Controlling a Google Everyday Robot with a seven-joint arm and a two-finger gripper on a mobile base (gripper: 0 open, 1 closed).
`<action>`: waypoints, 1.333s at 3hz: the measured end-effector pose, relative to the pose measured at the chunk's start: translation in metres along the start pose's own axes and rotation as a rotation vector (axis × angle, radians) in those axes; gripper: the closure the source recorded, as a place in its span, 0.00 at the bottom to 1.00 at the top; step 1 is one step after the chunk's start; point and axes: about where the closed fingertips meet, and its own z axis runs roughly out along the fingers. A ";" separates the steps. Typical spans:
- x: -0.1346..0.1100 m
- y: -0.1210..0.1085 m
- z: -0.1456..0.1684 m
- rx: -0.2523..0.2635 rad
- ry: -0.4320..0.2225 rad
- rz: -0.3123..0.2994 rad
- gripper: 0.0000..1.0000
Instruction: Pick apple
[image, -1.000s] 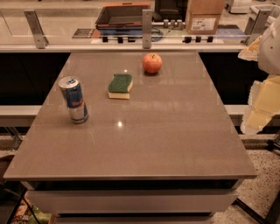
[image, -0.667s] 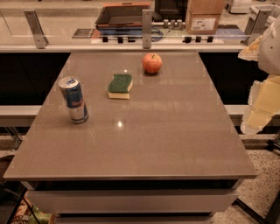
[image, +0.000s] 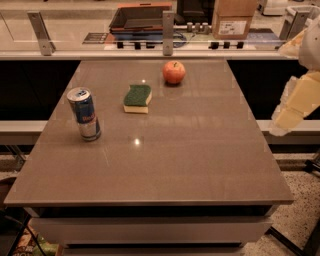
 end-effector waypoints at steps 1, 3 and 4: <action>-0.003 -0.028 0.009 0.047 -0.080 0.124 0.00; -0.025 -0.064 0.051 0.128 -0.287 0.358 0.00; -0.067 -0.076 0.096 0.127 -0.342 0.390 0.00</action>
Offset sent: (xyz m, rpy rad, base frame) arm 0.1071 -0.0045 -0.0134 0.4354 -0.1922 -0.3337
